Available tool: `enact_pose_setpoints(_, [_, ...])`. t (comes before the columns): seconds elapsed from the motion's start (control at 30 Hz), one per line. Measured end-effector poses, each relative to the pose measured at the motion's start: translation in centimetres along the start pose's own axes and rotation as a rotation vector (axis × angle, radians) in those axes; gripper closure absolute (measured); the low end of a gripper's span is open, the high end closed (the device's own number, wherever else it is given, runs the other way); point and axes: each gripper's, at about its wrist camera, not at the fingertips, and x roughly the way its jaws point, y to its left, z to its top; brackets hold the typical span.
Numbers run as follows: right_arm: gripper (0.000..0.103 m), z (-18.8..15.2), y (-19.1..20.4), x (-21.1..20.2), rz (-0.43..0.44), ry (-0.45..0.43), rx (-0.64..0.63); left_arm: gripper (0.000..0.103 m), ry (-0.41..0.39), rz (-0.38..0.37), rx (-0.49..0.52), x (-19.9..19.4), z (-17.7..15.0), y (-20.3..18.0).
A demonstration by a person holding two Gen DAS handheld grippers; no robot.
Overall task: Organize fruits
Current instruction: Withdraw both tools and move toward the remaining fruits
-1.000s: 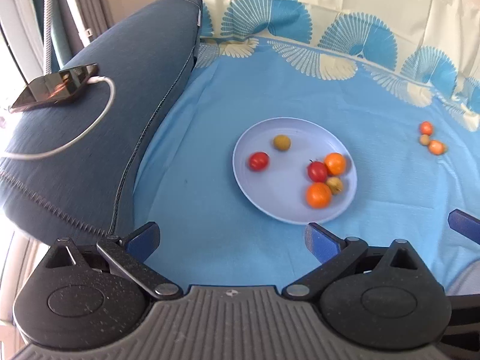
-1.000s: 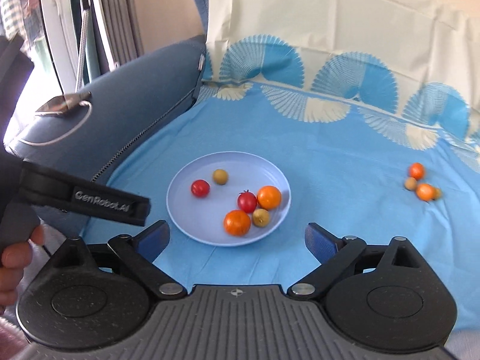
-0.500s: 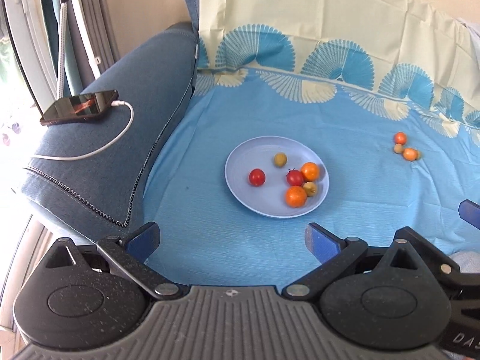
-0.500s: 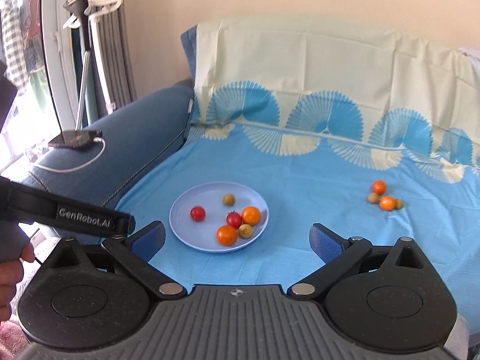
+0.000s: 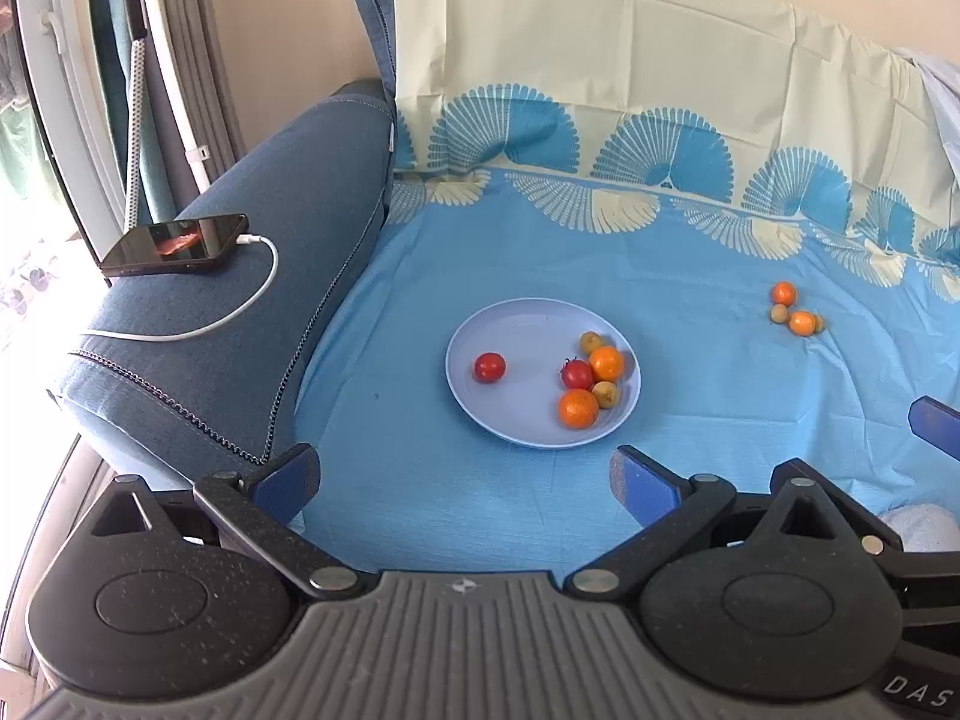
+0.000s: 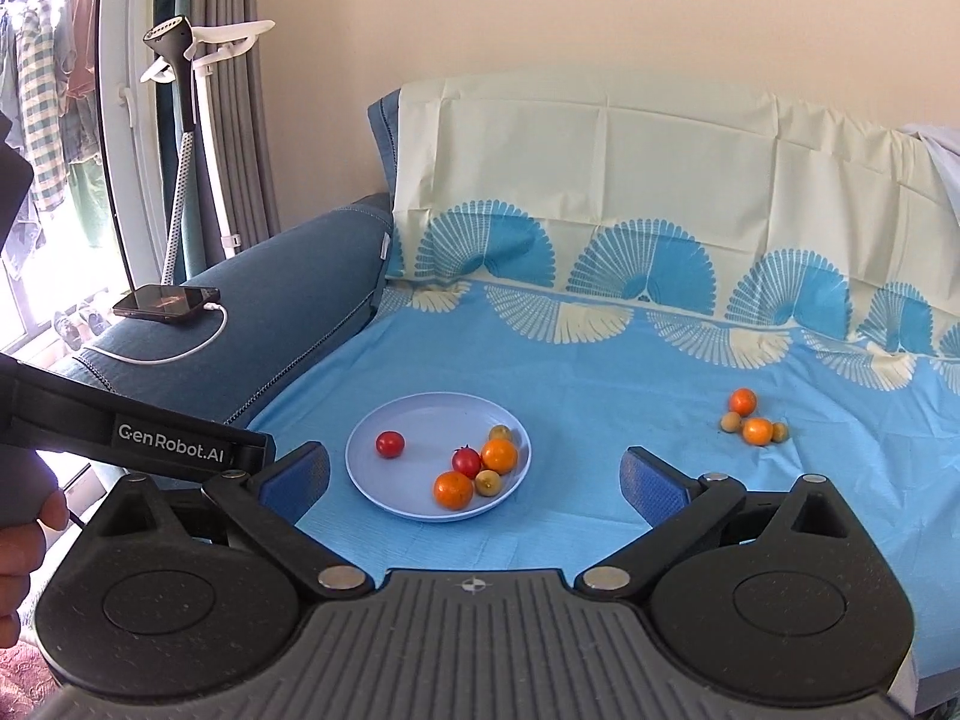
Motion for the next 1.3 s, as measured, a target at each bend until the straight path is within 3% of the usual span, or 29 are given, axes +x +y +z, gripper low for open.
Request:
enact_pose_setpoints(0.8, [0.001,0.2,-1.5,1.4,-0.027,0.015,0.033,0.000,0.029,0.005,0.030,2.2,1.4,-1.6])
enact_pose_setpoints(1.07, [0.001,-0.2,-7.8,4.0,-0.190,0.026,0.123,0.000,0.080,-0.036,0.085,7.2,4.4,-6.1])
enact_pose_setpoints(1.3, [0.001,-1.3,-16.9,9.0,-0.384,0.063,0.182,0.000,0.116,-0.127,0.206,14.6,8.3,-14.5])
